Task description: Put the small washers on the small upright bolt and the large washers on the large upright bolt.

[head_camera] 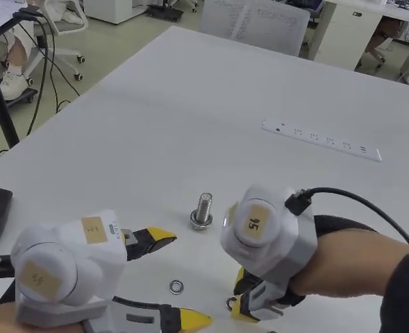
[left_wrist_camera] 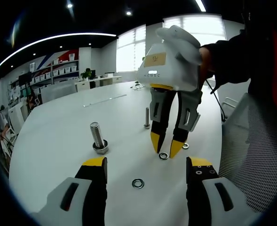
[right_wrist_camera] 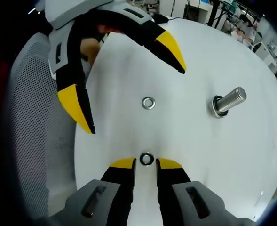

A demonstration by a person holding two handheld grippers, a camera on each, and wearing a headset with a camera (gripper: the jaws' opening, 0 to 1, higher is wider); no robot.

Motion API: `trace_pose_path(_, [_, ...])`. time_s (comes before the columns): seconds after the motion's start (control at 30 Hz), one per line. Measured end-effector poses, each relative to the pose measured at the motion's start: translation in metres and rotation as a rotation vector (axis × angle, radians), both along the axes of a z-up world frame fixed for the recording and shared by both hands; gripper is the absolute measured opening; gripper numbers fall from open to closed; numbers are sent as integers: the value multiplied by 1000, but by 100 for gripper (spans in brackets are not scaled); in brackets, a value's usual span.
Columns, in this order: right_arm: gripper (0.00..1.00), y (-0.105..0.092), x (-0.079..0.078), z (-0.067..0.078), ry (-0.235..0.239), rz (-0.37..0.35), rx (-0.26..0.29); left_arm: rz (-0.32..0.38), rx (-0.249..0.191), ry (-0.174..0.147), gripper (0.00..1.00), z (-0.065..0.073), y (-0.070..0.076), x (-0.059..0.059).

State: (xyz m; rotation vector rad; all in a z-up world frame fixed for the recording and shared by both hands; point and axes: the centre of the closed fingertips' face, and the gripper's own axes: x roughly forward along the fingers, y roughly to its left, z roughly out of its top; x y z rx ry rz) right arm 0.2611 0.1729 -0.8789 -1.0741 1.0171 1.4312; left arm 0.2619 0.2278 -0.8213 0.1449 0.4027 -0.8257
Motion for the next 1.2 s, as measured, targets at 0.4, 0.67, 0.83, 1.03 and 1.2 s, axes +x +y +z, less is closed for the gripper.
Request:
trace_pose_path(0.4, [16,-2,1,-2,-53,30,-7,2,-1,-6,67,1,0,-3])
trace_pose_path(0.67, [15,-1,0,-3,-69,43,-9,6,-5,-9,67,2,1,-3])
trace_pose_path(0.83, [15,-1,0,-3,-69,43,-5,6,-4,-8,67,1,1,-3])
trace_pose_path(1.03, [14,0,1,-3,-63,40,3,5,-3,-6,66,1,0,-3])
trace_pose_path(1.2, [14,0,1,-2,-58,38,7,5,-2,-4,66,1,0,-3])
